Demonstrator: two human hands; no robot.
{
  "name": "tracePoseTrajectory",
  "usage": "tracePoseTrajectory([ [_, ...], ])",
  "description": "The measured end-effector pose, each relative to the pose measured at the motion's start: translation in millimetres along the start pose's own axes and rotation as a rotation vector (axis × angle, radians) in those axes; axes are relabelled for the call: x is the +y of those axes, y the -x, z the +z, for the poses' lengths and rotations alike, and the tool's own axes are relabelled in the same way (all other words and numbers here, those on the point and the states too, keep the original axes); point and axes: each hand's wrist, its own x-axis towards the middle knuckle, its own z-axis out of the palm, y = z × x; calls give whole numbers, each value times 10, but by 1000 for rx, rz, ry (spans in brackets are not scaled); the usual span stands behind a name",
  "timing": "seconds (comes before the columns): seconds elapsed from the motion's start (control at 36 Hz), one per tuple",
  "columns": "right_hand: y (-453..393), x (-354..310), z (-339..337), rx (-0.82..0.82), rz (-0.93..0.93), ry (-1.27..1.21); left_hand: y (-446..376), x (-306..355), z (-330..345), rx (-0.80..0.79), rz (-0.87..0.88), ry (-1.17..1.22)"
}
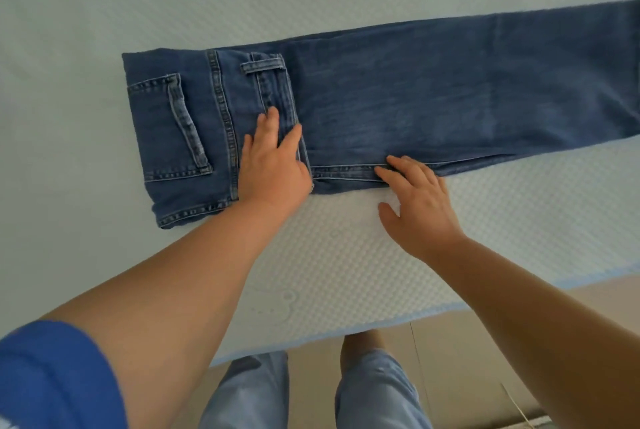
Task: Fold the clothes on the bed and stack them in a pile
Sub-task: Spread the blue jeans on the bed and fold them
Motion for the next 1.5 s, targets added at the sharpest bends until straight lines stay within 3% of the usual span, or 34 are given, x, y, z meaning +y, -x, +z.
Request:
tracePoseTrajectory([
  [0.08, 55, 95, -67, 173, 154, -205, -14, 20, -16, -32, -23, -27],
  [0.22, 48, 379, -278, 368, 738, -681, -52, 167, -33, -62, -71, -147],
  [0.33, -29, 765, -499, 501, 1068, -1063, 5, 409, 106, -33, -30, -174],
  [0.5, -205, 1173, -866, 655, 1034, -1481, 81, 538, 285, 98, -19, 0],
  [0.72, -346, 1376, -1141, 685, 998, -1704, 44, 534, 254, 69, -1, -59],
  [0.83, -377, 1231, -1238, 790, 784, -1567, 19, 588, 235, 25, -32, -101],
  [0.89, -372, 1076, -1302, 834, 649, -1332, 33, 578, 217, 16, -13, -106],
  [1.0, -310, 662, -1248, 736, 416, -861, -3, 568, 130, -8, -53, 4],
  [1.11, -235, 328, -890, 606, 175, -531, -31, 536, -42, 107, -164, 402],
  [1.19, -202, 87, -608, 509, 31, -304, -52, 484, -220, 214, -382, 737],
  [1.25, -205, -21, -426, 475, -1, -174, -75, 418, -292, 186, -478, 897],
  [1.31, -201, -40, -297, 440, -2, -62, -78, 405, -299, 68, -444, 835],
  [1.39, -191, 0, -183, 395, 1, 29, -69, 392, -245, -98, -303, 415],
  [1.5, -144, 121, -215, 346, 21, 79, -76, 543, -125, -133, -190, 222],
])
